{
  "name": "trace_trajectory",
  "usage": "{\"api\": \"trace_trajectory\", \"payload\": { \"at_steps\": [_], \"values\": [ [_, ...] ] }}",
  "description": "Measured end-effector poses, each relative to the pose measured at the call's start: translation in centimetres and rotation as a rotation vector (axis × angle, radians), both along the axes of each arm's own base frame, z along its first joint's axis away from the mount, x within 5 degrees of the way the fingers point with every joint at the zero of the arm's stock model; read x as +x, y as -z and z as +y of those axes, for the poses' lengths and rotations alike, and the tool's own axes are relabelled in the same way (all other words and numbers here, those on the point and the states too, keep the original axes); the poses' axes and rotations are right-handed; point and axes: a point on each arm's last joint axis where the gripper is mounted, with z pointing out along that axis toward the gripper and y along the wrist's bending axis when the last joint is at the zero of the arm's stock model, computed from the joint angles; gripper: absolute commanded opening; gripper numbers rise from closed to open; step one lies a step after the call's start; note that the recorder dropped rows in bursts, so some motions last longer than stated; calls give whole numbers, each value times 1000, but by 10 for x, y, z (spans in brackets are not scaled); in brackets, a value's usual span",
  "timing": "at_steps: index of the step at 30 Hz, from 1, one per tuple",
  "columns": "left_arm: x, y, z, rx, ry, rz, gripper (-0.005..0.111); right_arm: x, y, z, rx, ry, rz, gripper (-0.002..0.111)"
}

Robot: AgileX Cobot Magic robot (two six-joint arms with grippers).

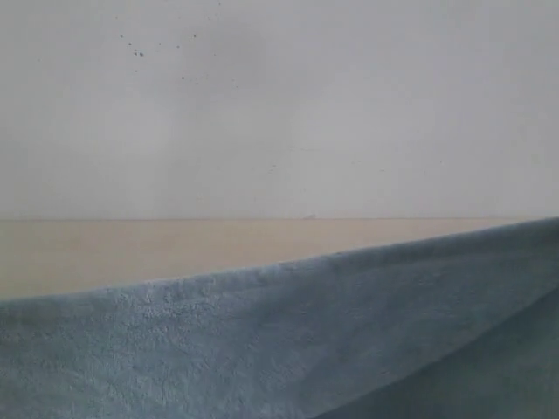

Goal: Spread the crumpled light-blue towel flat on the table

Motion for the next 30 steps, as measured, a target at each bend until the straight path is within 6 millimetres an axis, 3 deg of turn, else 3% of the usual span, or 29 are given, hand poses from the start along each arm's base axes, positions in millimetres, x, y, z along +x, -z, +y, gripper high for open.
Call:
{"api": "trace_trajectory", "payload": {
  "at_steps": [10,16,24,27,30],
  "values": [
    [-66,-58,0,-31,-15,-197,4,-63,-33,-30,81,84,-195,0],
    [-92,-65,1,-26,29,-136,4,-87,-40,-41,100,94,-277,0],
    [-94,-62,-4,-48,91,-83,4,-103,-61,-55,64,151,-341,0],
    [-83,-54,-5,-38,96,-28,4,-99,-60,-54,48,163,-301,0],
    [-61,-41,-7,-25,102,55,4,-83,-52,-48,13,167,-220,0]
  ]
}}
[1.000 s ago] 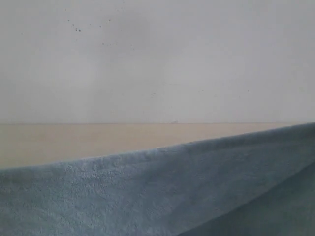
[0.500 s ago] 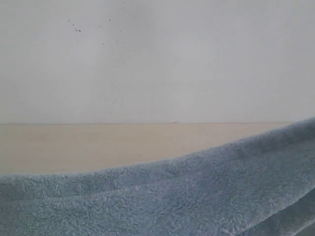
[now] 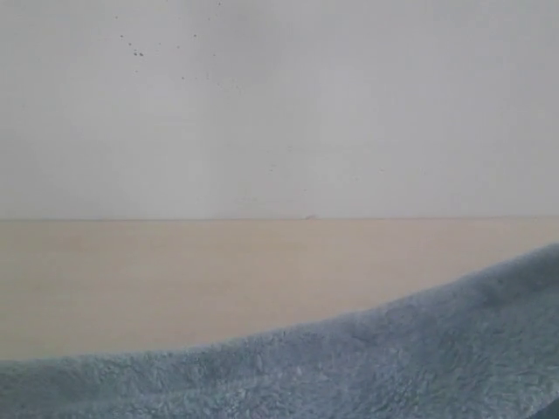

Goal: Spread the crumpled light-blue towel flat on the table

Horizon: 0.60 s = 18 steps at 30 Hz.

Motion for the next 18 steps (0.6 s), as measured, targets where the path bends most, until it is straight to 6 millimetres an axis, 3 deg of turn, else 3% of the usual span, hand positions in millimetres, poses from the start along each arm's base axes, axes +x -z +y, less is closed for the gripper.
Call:
{"api": "trace_trajectory", "payload": {
  "at_steps": [9,13,18],
  "values": [
    [74,30,3,120,-25,130,4,82,56,34,-99,-32,249,0],
    [93,36,3,135,-22,152,4,98,61,42,-84,-53,227,0],
    [104,41,2,142,-19,177,4,103,62,45,-68,-63,206,0]
  ]
}}
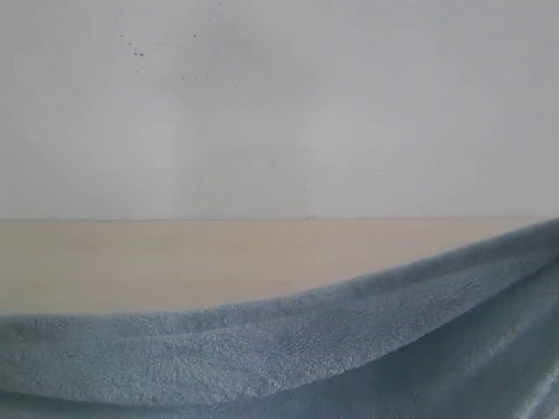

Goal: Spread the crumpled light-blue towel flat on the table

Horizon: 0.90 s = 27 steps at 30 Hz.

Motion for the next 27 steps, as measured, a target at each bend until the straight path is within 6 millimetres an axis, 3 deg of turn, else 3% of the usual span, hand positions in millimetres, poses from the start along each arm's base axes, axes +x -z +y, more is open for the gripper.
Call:
{"api": "trace_trajectory", "payload": {
  "at_steps": [15,17,22,27],
  "values": [
    [13,5,-1,4,4,16,4,9,6,5,15,-11,17,0],
    [19,9,-1,8,6,30,4,18,15,10,8,-16,50,0],
    [53,42,0,67,5,105,4,58,50,27,-15,-48,100,0],
    [82,52,5,126,-34,26,4,98,71,37,-71,-40,65,0]
  ]
}}
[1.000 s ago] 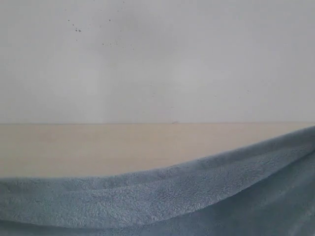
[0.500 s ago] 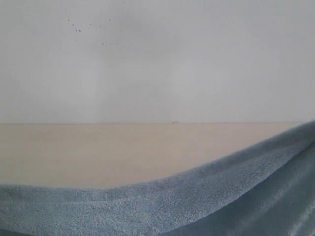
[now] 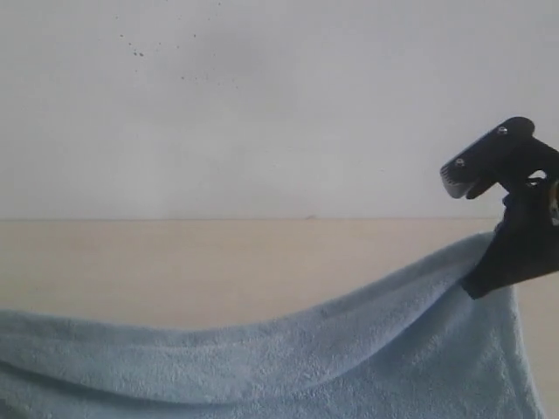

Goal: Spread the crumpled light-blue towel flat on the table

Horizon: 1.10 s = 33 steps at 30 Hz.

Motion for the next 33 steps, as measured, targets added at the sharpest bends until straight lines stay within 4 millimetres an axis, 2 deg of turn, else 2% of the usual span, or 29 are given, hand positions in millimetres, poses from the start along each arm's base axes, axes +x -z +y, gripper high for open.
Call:
{"api": "trace_trajectory", "payload": {
  "at_steps": [2,3,4,6,7,9,11,13,15,18,21,23,25,26,27,28,29,30,32,33],
  "values": [
    [15,-2,1,24,1,-54,6,19,-1,4,-30,6,-28,0],
    [23,-2,1,40,8,-67,11,30,-1,8,-38,9,-37,0],
    [31,-2,0,48,15,-76,19,38,-1,10,-44,9,-43,0],
    [46,2,-1,55,24,-73,44,56,1,17,-45,12,-53,6],
    [55,7,-1,56,24,-54,58,63,1,19,-45,14,-57,11],
    [64,15,-2,41,8,-29,75,75,3,24,-48,13,-63,27],
    [73,20,-2,-15,-55,-19,75,83,-4,27,-40,16,-87,43],
    [77,18,-1,-50,-110,-26,70,88,-15,29,-27,18,-121,53],
    [78,16,0,-51,-132,-29,63,91,-25,29,-14,34,-142,52],
    [74,14,3,-40,-163,-10,59,91,-30,26,-17,76,-135,38],
    [62,15,5,-20,-183,27,59,88,-26,18,-10,147,-72,16],
    [49,21,6,-23,-186,53,59,83,-15,11,11,179,-15,0],
    [32,27,6,-36,-189,69,59,71,-1,2,37,204,60,0],
    [16,30,6,-58,-191,66,59,54,14,-6,51,209,131,0],
    [7,32,6,-70,-196,66,59,46,20,-8,48,203,157,0],
    [-7,33,6,-91,-200,58,59,25,35,-12,47,201,219,0],
    [-13,33,6,-100,-201,52,59,16,39,-14,50,197,232,0],
    [-25,33,5,-116,-197,41,59,-2,51,-17,61,192,267,0],
    [-38,28,5,-140,-197,4,59,-21,68,-19,91,179,302,0],
    [-41,26,5,-146,-195,-8,59,-24,73,-19,100,173,310,0]
  ]
}}
